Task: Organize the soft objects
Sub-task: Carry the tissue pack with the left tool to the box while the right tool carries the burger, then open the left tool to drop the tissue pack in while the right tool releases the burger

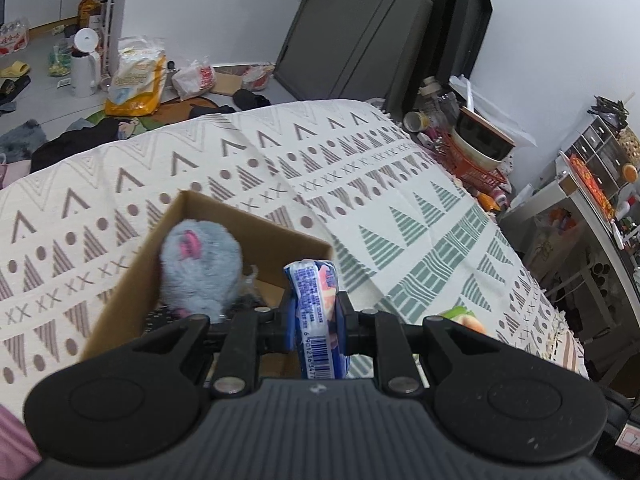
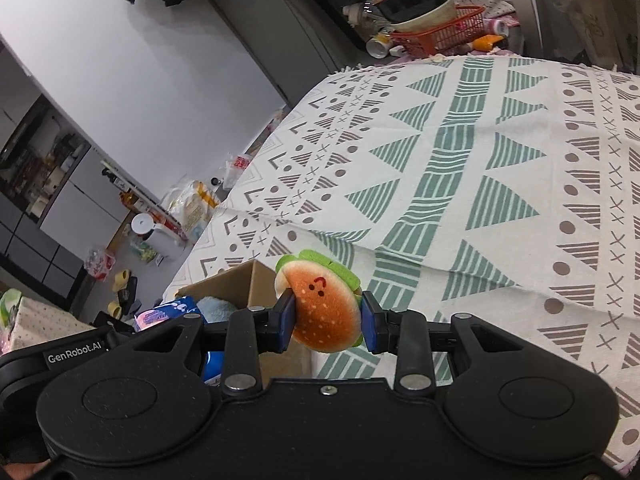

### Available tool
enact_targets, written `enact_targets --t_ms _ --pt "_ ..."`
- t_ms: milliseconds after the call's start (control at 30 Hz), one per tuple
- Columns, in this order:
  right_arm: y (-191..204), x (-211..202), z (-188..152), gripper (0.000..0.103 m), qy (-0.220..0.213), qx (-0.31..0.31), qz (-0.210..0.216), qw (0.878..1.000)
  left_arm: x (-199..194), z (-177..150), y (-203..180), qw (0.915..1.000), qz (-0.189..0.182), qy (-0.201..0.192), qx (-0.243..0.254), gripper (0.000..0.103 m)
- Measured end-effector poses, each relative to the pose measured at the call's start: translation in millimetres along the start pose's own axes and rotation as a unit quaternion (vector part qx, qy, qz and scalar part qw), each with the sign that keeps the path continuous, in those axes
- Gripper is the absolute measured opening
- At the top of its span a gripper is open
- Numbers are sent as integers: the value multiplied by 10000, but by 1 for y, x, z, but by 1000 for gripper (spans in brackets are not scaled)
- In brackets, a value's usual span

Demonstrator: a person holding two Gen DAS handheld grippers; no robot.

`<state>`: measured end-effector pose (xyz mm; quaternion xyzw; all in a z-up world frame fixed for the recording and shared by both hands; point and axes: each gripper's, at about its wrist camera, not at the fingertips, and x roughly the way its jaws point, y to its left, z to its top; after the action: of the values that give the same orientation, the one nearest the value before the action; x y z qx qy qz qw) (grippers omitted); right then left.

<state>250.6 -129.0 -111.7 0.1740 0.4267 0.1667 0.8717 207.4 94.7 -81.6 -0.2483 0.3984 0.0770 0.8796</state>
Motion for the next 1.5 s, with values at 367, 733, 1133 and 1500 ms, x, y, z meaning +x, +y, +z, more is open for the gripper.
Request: enact_targets --t_ms 367,733,1133,1500 --pt "17 6 -17 33 233 -179 3 9996 -4 -4 37 9993 184 255 -177 18" --pt "62 5 -36 33 337 -434 -10 9985 15 -11 72 9959 519 648 -356 32" --pt "105 19 -59 35 486 -435 -73 9978 -10 4 93 9973 225 602 -345 61" --pt "113 -13 -58 72 -32 -381 -148 9992 -50 8 87 9989 279 307 219 75"
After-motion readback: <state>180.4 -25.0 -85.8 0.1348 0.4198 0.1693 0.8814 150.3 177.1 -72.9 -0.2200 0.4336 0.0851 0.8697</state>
